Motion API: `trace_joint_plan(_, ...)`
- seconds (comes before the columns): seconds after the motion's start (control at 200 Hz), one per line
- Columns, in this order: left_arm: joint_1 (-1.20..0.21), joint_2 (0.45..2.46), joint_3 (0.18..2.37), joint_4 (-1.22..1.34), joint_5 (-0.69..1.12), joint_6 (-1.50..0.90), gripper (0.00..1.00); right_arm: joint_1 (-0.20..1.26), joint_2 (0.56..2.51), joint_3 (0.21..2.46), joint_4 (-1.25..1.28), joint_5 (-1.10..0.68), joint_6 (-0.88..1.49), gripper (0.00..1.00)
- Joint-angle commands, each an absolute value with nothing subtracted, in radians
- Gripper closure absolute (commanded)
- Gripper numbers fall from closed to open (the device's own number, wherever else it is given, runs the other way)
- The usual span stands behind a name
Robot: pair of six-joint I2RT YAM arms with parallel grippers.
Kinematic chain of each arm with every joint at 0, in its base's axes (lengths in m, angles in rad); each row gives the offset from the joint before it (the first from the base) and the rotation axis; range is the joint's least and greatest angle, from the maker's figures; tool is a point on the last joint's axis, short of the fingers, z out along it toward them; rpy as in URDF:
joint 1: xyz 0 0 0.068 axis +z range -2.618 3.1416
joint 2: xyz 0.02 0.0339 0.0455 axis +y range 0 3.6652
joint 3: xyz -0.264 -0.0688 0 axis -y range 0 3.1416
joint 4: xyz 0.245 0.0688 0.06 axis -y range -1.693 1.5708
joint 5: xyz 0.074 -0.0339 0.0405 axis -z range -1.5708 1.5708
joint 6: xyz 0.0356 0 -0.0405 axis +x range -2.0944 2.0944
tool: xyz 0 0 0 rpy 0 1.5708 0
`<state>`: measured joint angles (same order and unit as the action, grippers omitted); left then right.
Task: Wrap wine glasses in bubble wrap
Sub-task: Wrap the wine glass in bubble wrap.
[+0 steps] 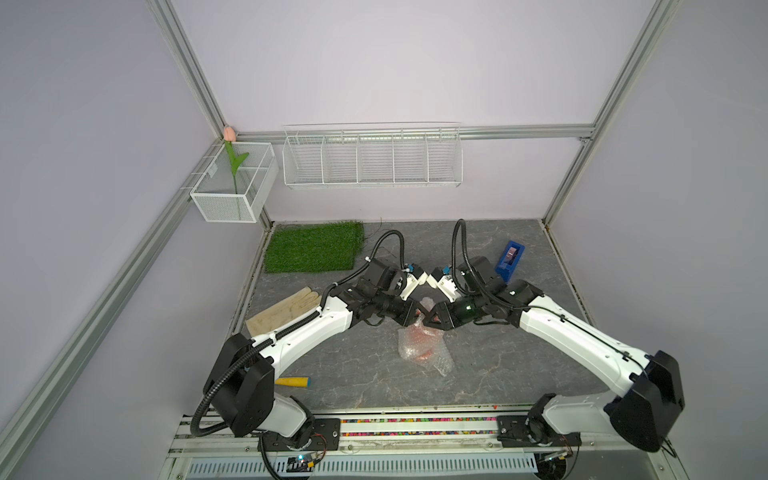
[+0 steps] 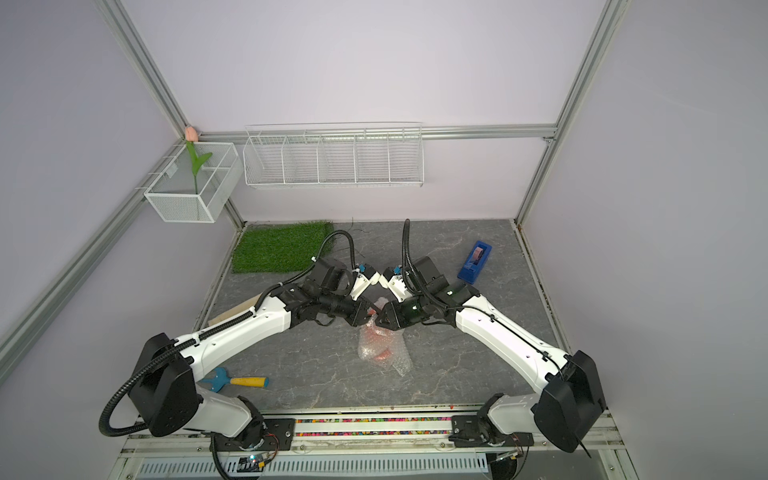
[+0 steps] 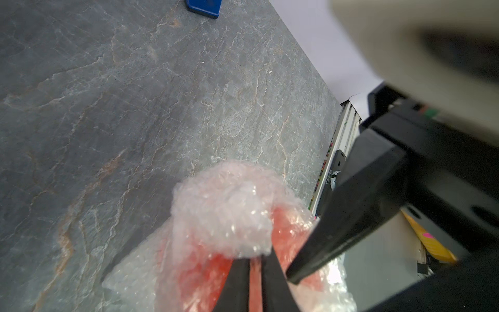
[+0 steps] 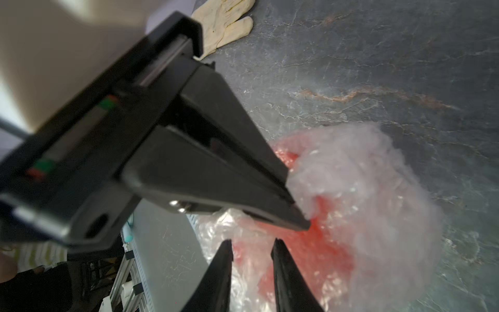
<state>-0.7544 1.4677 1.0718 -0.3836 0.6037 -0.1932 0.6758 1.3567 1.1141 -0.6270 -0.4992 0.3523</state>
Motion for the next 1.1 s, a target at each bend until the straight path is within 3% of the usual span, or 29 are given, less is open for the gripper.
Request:
trace_joint_plan(0.0,-0.761,1.455,1.062,-0.464,0.593,-0.184,0.8,0.674,1.399,1.136,-0.625,-0.434,0.357,0.7)
trace_joint_plan(0.245,-0.684,1.327,1.049,-0.465,0.638,-0.216,0.67,0.668,1.49,1.146,-0.655,-0.421,0.337,0.71)
trace_joint_plan(0.495,-0.652,1.288,1.06,-0.427,0.574,-0.228,0.6,0.669,1.522,1.15,-0.652,-0.44,0.318,0.76)
trace_joint_plan(0.69,-0.665,1.375,1.12,-0.409,0.631,-0.233,0.66,0.667,1.504,1.177,-0.647,-0.464,0.316,0.77)
trace_joint_plan(1.095,-0.681,1.362,1.013,-0.406,0.596,-0.217,0.66,0.645,1.421,1.299,-0.741,-0.498,0.296,0.69)
